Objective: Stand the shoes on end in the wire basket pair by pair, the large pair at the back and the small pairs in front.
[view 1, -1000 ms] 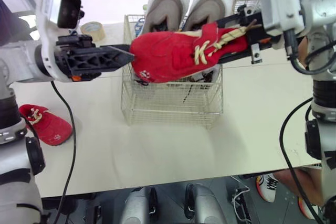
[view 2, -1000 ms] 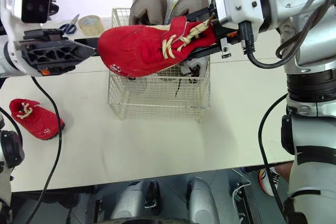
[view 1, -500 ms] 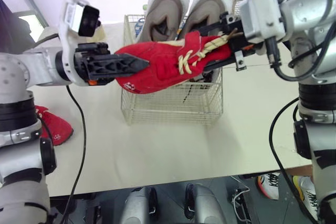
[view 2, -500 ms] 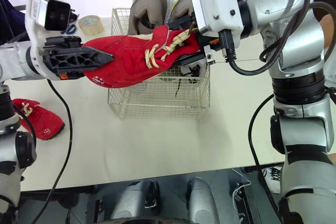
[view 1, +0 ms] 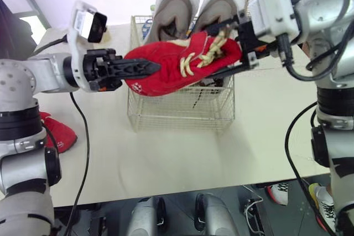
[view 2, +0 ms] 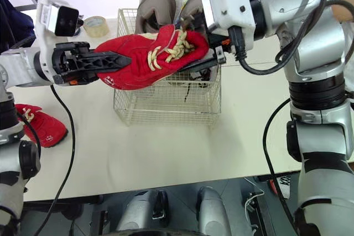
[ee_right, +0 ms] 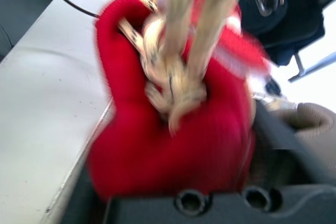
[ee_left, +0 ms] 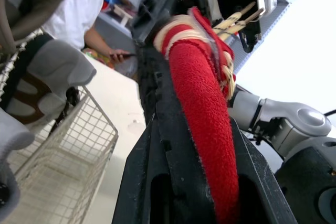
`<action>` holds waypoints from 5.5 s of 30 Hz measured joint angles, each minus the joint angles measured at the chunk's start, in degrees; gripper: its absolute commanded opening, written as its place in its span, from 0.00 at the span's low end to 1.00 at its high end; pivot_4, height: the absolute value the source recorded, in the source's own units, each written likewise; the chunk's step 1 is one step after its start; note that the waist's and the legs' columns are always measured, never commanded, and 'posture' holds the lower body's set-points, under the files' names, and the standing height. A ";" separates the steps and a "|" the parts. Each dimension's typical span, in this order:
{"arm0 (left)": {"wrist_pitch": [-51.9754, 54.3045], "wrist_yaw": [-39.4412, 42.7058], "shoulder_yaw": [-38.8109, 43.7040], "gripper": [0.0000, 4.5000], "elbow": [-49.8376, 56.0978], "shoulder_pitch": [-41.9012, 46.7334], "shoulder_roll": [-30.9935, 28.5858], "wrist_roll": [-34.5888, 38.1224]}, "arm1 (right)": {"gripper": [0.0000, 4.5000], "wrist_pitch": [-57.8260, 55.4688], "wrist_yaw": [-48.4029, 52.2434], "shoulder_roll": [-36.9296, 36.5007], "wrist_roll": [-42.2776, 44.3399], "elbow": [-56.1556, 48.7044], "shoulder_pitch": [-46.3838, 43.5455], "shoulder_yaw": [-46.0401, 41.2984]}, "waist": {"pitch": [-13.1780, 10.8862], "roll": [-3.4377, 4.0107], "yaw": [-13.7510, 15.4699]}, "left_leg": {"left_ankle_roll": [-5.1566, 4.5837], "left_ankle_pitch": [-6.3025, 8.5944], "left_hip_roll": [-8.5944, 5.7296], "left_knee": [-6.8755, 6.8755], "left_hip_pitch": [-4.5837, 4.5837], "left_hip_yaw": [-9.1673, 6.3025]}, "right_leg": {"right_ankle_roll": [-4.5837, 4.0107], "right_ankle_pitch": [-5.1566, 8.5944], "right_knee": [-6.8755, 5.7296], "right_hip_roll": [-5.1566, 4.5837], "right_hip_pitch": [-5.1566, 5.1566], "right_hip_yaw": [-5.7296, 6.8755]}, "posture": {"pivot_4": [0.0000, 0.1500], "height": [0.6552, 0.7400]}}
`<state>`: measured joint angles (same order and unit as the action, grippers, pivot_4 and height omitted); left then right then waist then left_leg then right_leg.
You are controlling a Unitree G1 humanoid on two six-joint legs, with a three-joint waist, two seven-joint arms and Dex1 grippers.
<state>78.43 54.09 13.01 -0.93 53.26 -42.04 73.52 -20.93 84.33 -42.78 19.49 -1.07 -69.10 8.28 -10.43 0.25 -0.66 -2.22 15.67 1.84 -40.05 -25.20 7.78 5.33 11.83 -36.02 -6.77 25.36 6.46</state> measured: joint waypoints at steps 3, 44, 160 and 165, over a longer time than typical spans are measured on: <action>-0.67 -0.34 0.10 0.06 0.69 -1.03 1.00 0.01 | 1.00 -1.29 -0.52 -0.72 0.03 -0.56 0.02 -0.29 | 0.00 0.00 -0.07 | 0.00 0.00 0.00 0.00 0.00 0.00 | 0.00 0.00 0.00 0.00 0.01 0.00 | 1.00 1.00; -23.33 -24.35 6.81 0.06 8.36 -8.57 16.51 14.44 | 1.00 -47.55 -69.58 22.51 60.67 -7.62 12.17 -35.70 | 0.04 -0.10 -0.01 | -0.01 -0.01 -0.01 0.04 0.13 -0.01 | -0.03 -0.01 -0.04 0.00 -0.11 -0.03 | 1.00 1.00; -21.78 -29.66 10.04 1.00 11.73 -22.89 -4.60 15.65 | 0.99 -29.67 -12.89 -10.94 26.22 -10.94 14.19 -15.38 | -0.01 -0.12 -0.40 | -0.07 0.07 0.09 0.11 0.05 0.00 | -0.05 -0.02 0.52 -0.01 -0.07 -0.03 | 1.00 1.00; -26.03 -39.02 14.88 1.00 9.72 -23.74 -5.25 9.54 | 0.99 -34.34 -15.42 -3.12 35.28 -11.05 7.30 -15.23 | 0.01 -0.15 0.08 | -0.05 0.06 0.08 0.17 0.05 -0.06 | -0.06 -0.02 0.51 -0.04 -0.09 0.02 | 1.00 1.00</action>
<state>52.40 15.06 27.89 8.79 29.52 -47.29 83.07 -55.27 68.91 -45.91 54.77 -12.12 -61.80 -6.95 -10.42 0.10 -0.57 -2.27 15.73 1.92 -39.87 -25.14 7.72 5.28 11.81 -35.51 -6.81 25.27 6.48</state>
